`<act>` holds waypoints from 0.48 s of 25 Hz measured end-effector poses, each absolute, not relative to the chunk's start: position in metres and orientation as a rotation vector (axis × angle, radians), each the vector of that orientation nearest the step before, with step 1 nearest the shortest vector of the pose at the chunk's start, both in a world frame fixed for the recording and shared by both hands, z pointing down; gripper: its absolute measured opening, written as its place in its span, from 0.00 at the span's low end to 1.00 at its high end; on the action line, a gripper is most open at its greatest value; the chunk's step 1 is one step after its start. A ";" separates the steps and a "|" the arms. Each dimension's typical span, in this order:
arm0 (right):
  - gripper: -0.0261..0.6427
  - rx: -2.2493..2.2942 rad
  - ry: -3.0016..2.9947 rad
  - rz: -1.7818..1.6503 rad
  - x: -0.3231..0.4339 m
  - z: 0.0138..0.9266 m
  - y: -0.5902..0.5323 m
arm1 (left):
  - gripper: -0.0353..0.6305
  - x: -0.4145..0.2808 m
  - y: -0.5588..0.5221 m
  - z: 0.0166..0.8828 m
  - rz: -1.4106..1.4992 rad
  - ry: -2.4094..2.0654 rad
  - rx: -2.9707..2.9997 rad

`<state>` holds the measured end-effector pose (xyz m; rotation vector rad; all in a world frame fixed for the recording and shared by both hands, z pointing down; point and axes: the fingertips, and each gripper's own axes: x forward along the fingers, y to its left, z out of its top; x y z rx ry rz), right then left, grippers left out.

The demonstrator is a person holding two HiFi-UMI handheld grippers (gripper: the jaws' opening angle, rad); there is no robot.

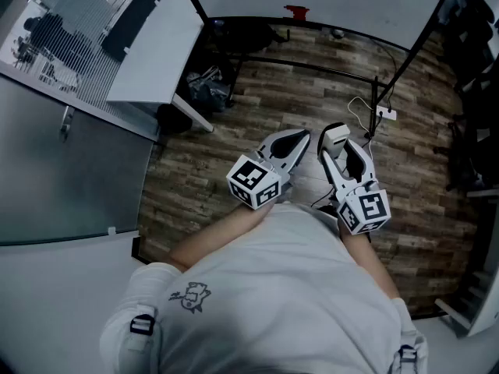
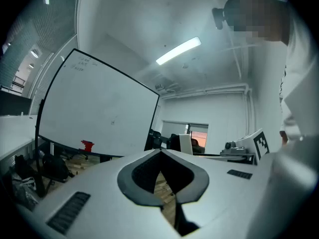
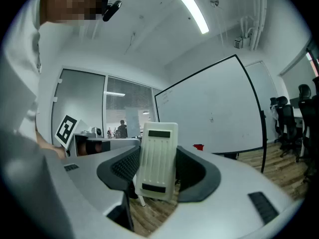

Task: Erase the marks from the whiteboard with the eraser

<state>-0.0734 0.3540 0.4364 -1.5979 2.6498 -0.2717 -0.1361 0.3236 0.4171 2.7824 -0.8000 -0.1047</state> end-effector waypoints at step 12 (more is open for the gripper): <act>0.39 -1.595 2.653 -0.292 -0.049 0.443 0.345 | 0.06 -0.110 0.312 0.423 -0.098 -0.808 2.775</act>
